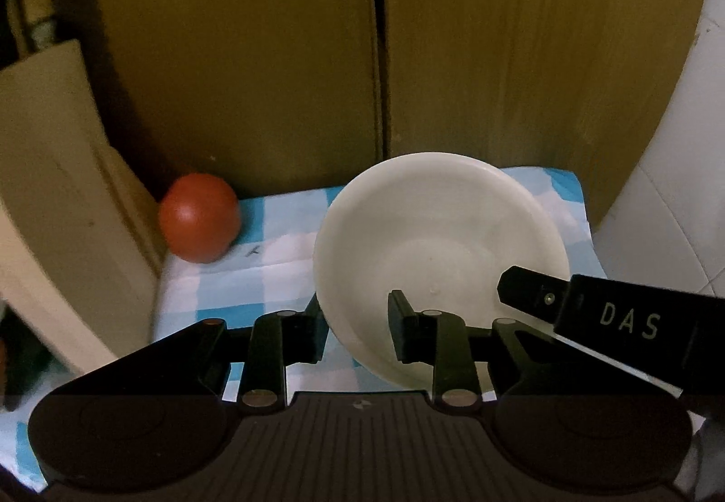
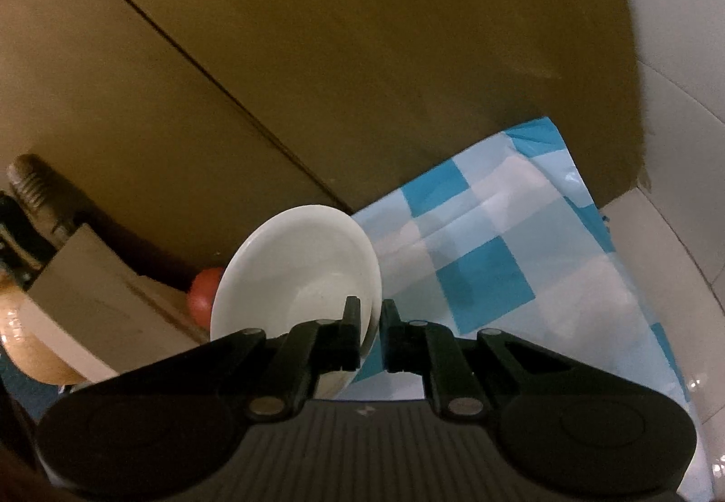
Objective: Organize plates and bowls
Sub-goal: 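Close both tools on the rim of the last cream-white bowl, then carry the held bowl with both tools onto the other cream-white bowls, then open both tools to release the bowl onto the bowl stack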
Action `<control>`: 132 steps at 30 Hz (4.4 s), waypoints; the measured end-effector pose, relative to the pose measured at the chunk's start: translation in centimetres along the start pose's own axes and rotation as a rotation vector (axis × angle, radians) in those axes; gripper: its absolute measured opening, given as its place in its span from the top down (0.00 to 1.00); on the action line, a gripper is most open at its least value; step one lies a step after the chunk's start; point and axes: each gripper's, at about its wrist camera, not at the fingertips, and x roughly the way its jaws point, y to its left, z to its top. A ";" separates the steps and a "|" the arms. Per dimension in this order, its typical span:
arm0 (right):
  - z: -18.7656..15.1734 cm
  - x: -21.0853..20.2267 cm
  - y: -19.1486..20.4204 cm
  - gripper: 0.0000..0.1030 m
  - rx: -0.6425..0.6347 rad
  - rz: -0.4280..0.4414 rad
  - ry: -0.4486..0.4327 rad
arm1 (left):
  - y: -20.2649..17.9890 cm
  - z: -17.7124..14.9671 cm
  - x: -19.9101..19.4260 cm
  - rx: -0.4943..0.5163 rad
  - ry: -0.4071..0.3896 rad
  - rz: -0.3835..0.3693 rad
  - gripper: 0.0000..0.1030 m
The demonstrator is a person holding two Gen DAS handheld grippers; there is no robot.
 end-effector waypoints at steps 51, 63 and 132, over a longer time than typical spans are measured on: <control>-15.0 -11.6 10.7 0.88 -0.259 0.153 0.080 | 10.0 -13.7 -18.1 -0.090 -0.118 0.003 0.47; -17.8 -11.1 11.0 0.87 -0.305 0.117 0.145 | 10.6 -16.5 -17.5 -0.077 -0.049 0.010 0.44; -18.6 -9.5 9.2 0.80 -0.330 -0.009 0.134 | 10.1 -18.1 -15.5 -0.020 0.028 -0.029 0.20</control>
